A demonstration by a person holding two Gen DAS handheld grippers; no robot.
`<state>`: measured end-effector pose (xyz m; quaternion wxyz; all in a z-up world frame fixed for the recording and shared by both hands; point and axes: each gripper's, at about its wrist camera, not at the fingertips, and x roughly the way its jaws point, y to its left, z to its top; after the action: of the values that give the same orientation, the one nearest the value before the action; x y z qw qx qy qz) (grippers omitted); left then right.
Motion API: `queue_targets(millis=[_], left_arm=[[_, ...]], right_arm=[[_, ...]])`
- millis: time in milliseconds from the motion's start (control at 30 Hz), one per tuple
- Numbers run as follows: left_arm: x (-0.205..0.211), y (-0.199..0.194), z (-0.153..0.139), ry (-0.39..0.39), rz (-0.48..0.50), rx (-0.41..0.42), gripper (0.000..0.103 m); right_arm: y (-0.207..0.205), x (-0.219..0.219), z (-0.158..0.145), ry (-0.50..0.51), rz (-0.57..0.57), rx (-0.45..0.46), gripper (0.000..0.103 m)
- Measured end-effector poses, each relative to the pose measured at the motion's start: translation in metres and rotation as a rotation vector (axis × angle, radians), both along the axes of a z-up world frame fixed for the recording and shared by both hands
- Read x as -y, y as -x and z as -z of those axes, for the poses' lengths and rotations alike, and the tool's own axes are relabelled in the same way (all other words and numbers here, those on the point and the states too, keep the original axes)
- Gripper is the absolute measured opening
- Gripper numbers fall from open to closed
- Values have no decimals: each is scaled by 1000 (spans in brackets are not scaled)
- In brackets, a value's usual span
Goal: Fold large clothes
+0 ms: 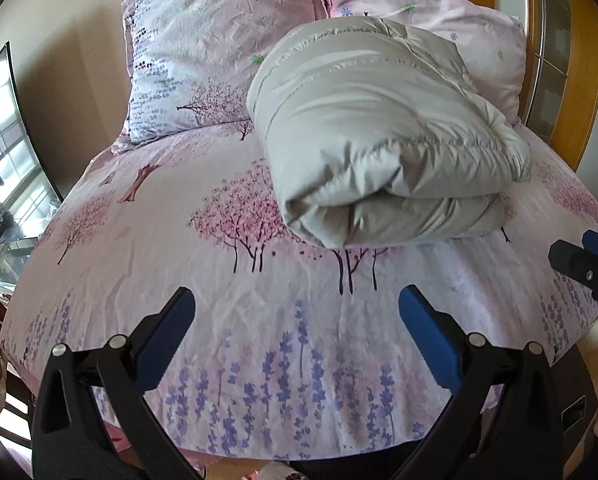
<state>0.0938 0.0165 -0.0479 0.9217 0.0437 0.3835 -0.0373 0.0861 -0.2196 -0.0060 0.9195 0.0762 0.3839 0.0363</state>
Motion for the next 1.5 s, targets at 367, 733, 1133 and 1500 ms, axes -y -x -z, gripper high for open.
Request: queue_targets(millis=[367, 733, 1133, 1500], left_arm=[[2, 11, 6, 36, 0, -70, 101], [6, 22, 6, 26, 1, -124, 101], [7, 17, 10, 30, -8, -172, 101], [7, 15, 13, 31, -12, -193, 101]], right_arm=[[8, -10, 10, 52, -5, -81, 102], [18, -22, 17, 89, 3, -155, 102], [21, -27, 16, 124, 19, -163, 102], [18, -25, 19, 119, 18, -176, 102]])
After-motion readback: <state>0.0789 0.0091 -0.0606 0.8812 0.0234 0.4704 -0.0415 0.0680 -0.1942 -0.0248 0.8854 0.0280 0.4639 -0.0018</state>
